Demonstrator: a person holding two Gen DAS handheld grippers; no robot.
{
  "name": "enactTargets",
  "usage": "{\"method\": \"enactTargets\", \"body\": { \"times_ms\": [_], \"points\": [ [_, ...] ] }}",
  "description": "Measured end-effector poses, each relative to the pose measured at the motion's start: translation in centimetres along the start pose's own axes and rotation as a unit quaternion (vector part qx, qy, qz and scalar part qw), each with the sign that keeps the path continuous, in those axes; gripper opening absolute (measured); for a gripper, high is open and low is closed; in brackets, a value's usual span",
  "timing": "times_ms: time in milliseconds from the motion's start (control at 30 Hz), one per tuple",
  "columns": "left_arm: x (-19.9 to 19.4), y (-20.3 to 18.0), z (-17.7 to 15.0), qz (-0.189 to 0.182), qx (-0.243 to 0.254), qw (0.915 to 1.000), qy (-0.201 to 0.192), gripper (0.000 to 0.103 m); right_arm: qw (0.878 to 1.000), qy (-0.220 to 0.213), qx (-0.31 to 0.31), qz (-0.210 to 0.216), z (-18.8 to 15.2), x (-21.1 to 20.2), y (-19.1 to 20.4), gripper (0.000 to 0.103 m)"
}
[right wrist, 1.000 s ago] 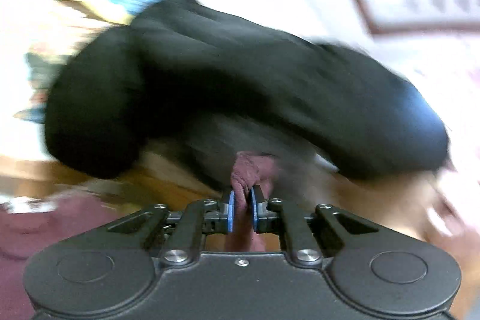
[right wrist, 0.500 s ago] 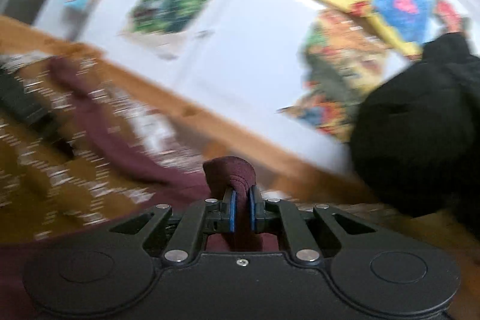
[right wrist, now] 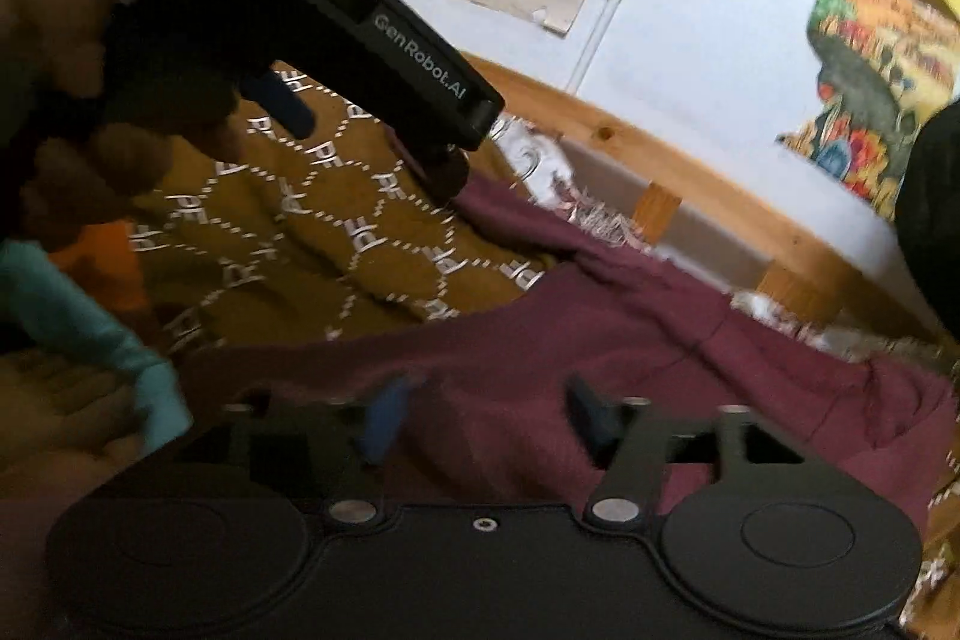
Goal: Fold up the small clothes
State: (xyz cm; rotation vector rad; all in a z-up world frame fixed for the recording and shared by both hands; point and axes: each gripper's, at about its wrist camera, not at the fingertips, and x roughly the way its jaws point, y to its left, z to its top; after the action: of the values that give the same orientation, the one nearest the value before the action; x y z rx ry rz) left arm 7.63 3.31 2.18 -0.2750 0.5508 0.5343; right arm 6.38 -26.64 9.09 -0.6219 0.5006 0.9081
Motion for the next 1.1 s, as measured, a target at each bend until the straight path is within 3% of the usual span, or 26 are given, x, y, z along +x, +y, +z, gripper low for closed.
{"method": "enactTargets", "body": {
  "times_ms": [100, 267, 467, 533, 667, 733, 767, 833, 933, 1100],
  "points": [
    [0.9, -1.0, -0.5, -0.002, 0.014, 0.9997, 0.022, 0.102, 1.000, 0.002, 0.026, -0.017, -0.3, -0.3, -1.8, 0.077],
    [3.2, -3.1, -2.1, -0.012, 0.046, 0.9957, 0.080, 0.102, 0.987, -0.006, 0.116, -0.115, -1.9, -2.1, -7.8, 0.083],
    [5.3, -5.7, -4.4, 0.007, 0.122, 0.9834, 0.134, 0.102, 0.933, 0.006, 0.249, -0.260, -5.8, -5.4, -15.5, 0.079],
    [5.7, -6.1, -5.0, 0.015, 0.141, 0.9797, 0.142, 0.102, 0.917, 0.002, 0.273, -0.290, -7.0, -7.2, -17.6, 0.070],
    [6.1, -6.2, -5.5, 0.024, 0.148, 0.9759, 0.158, 0.102, 0.903, -0.014, 0.309, -0.297, -8.7, -6.3, -20.4, 0.061],
    [6.1, -6.3, -5.5, 0.025, 0.148, 0.9756, 0.160, 0.102, 0.904, -0.010, 0.327, -0.275, -8.9, -5.5, -21.1, 0.059],
    [6.1, -6.4, -5.5, 0.026, 0.150, 0.9754, 0.160, 0.102, 0.906, -0.001, 0.331, -0.263, -9.3, -2.5, -21.3, 0.056],
    [6.0, -6.6, -5.6, 0.027, 0.153, 0.9752, 0.158, 0.102, 0.908, 0.012, 0.337, -0.251, -10.0, -0.8, -21.3, 0.034],
    [5.9, -7.0, -5.6, 0.026, 0.160, 0.9750, 0.152, 0.102, 0.899, 0.007, 0.372, -0.232, -11.3, 1.6, -21.0, 0.011],
    [5.7, -7.7, -5.8, 0.011, 0.177, 0.9733, 0.146, 0.102, 0.879, -0.020, 0.401, -0.257, -10.9, 1.3, -21.2, 0.007]
  ]
}}
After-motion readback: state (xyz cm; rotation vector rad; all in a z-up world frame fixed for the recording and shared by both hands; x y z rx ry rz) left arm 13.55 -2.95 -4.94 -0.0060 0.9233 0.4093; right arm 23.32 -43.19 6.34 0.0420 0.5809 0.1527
